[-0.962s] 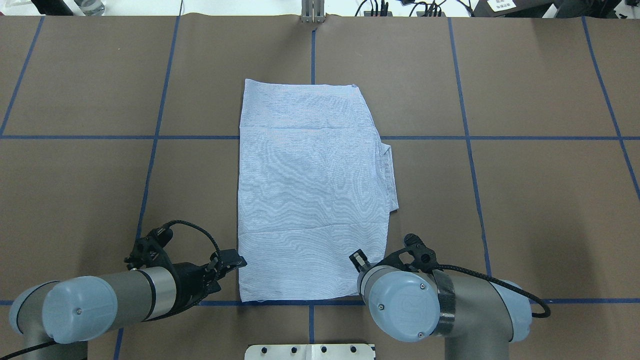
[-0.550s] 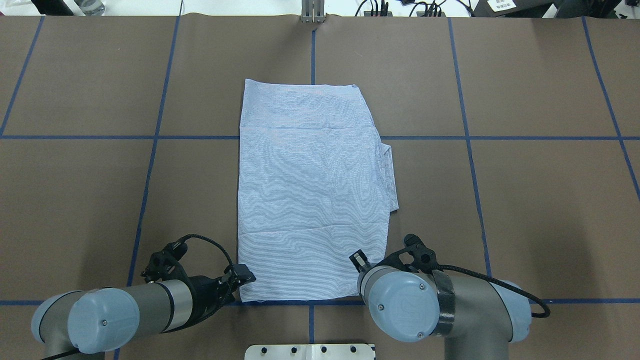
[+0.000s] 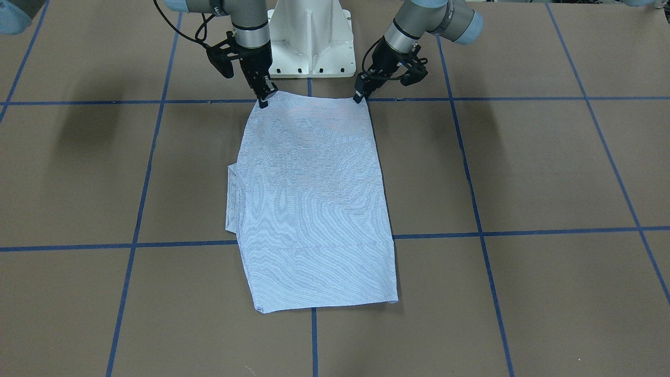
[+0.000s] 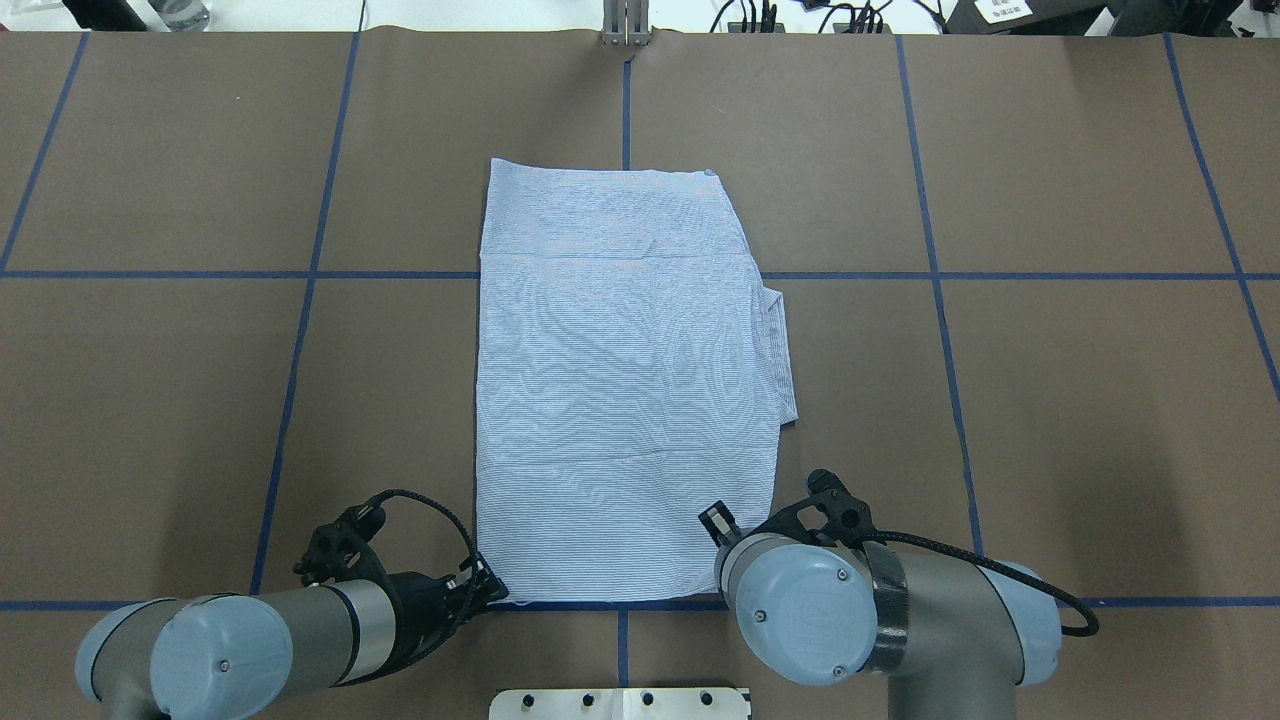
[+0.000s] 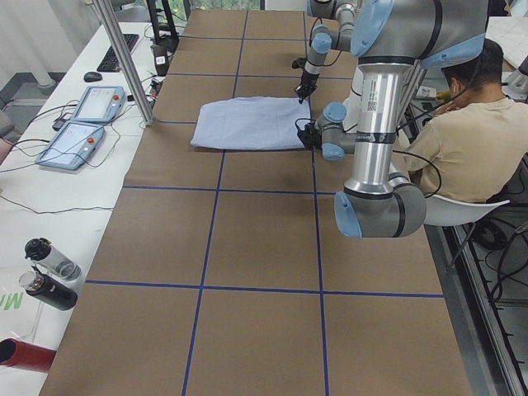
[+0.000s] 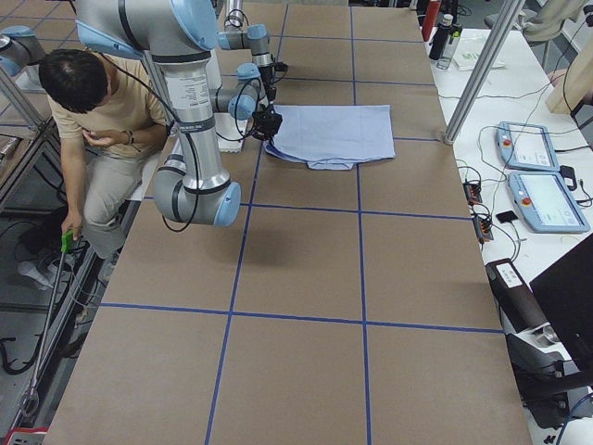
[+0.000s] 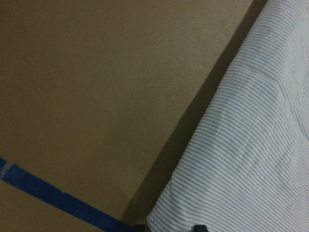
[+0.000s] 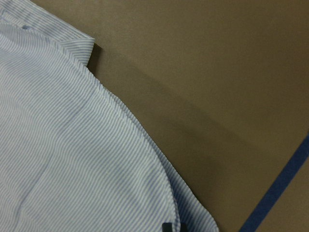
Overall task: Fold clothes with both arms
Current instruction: 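Lower the left gripper to the shirt's near corner beside the right gripper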
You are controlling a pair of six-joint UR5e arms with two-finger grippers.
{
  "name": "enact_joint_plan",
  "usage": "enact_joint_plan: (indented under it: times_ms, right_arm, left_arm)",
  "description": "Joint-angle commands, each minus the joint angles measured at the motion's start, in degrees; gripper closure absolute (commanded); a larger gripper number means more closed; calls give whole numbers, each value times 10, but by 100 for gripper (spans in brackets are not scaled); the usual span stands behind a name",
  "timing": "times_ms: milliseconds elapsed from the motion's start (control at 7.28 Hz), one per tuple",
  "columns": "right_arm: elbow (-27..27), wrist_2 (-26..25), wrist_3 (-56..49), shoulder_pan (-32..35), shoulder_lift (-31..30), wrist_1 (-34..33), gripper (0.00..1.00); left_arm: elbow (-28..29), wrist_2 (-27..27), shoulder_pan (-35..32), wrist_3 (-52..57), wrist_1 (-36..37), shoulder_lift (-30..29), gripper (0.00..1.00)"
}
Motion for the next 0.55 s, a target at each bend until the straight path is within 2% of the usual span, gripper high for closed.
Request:
enact_joint_plan:
  times_ms: [0,137,275,412]
  right_arm:
    - [-1,0,0,0,0,0,100]
    - [1,1,0,0,0,-1,100]
    - [10,1,0,2,2,-1,100]
    - [40,1,0,7,-1,-2,100]
  left_arm:
    - [2,0,3,-1,0,-1,100]
    - [-8,-1,1,0,0,-1,100]
    - [-44,-4,-3,1,0,5,100]
    - [-97,-5,-7,2,1,22,100]
